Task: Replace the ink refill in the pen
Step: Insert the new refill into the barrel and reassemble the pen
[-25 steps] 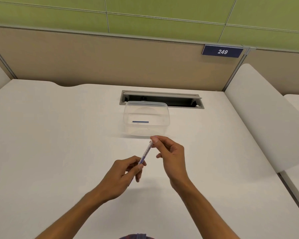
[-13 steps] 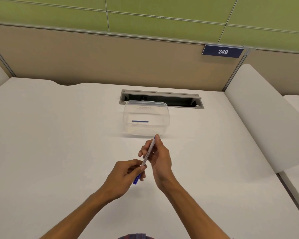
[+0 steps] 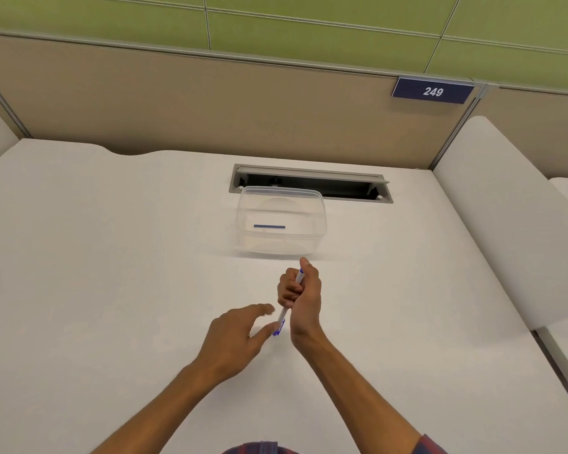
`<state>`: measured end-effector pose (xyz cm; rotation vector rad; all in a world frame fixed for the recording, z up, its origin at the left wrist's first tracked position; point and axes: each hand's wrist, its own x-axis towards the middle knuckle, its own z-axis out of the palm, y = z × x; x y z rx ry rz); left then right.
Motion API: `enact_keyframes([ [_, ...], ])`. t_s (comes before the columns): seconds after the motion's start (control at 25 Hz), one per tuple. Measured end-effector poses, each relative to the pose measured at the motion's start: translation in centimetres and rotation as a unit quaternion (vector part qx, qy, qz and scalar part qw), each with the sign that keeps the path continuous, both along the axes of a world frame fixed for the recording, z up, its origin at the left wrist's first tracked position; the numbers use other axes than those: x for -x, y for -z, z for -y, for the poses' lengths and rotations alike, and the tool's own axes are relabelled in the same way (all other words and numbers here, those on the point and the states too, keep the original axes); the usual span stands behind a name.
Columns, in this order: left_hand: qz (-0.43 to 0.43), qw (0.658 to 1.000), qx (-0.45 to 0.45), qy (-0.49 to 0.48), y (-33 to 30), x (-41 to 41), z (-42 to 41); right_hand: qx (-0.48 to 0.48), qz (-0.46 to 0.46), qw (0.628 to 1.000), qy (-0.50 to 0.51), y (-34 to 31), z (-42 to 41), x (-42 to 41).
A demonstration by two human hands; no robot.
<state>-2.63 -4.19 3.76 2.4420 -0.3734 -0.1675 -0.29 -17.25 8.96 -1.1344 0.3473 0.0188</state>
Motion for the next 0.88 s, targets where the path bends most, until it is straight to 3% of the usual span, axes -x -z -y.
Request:
enact_keyframes([
  [0.36,0.069,0.981,-0.180,-0.029,7.0,-1.2,-5.1,0.124,0.107,0.986,0.036,3.3,2.0,-1.9],
  [0.88,0.089,0.980,-0.169,-0.047,8.4,-0.7,-5.4,0.213,0.088,0.972,0.051,4.7,1.2,-1.9],
])
